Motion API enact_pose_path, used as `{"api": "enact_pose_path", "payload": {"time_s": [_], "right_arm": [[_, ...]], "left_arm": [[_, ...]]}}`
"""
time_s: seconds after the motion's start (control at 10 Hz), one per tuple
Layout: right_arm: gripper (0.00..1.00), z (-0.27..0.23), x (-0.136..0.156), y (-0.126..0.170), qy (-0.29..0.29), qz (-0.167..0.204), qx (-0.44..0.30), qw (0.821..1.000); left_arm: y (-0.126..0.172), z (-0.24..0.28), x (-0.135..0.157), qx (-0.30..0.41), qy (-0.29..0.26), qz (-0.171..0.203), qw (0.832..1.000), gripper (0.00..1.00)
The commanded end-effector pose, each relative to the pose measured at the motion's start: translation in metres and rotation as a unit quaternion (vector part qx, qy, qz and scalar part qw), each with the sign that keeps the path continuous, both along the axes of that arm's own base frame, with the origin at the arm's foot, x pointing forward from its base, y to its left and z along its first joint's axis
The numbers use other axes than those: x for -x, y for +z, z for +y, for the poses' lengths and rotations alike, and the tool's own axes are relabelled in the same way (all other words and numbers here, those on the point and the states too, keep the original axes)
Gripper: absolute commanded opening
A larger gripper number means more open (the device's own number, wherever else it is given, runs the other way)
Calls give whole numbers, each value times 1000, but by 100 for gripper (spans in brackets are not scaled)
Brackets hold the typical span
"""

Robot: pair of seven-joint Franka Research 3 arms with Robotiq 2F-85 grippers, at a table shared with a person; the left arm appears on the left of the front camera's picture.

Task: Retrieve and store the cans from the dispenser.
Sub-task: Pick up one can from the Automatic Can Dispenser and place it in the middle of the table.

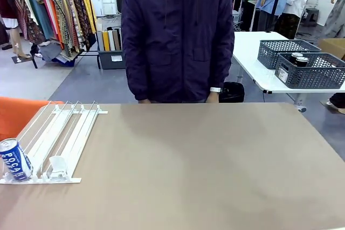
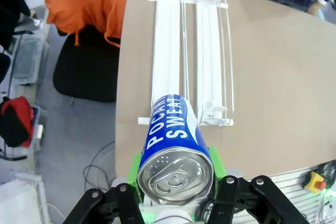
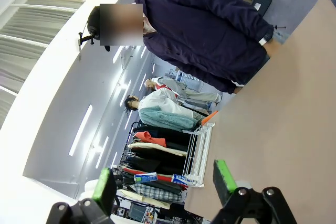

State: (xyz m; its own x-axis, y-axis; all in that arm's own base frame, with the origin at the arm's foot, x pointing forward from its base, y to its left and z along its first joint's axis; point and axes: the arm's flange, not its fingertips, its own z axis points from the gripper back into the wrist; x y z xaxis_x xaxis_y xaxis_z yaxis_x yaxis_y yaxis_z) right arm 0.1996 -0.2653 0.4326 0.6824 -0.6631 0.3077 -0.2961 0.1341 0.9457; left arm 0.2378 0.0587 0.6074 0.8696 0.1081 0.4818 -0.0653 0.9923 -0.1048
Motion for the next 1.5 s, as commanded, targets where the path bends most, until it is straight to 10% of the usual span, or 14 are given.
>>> {"api": "enact_pose_path", "payload": {"time_s": [0.0, 0.3, 0.7, 1.4], "right_arm": [[100, 0, -2, 5, -3, -4, -4, 1000], [100, 0, -2, 5, -3, -4, -4, 1000], [100, 0, -2, 5, -3, -4, -4, 1000], [100, 0, -2, 5, -3, -4, -4, 1000]], "left_arm": [[2, -8, 3, -11, -7, 8, 1000, 0], [-2, -6, 0, -6, -4, 10, 1000, 0], [-26, -185, -96, -26, -143, 5, 989, 0], [-136, -421, -178, -66, -277, 109, 953, 0]]}}
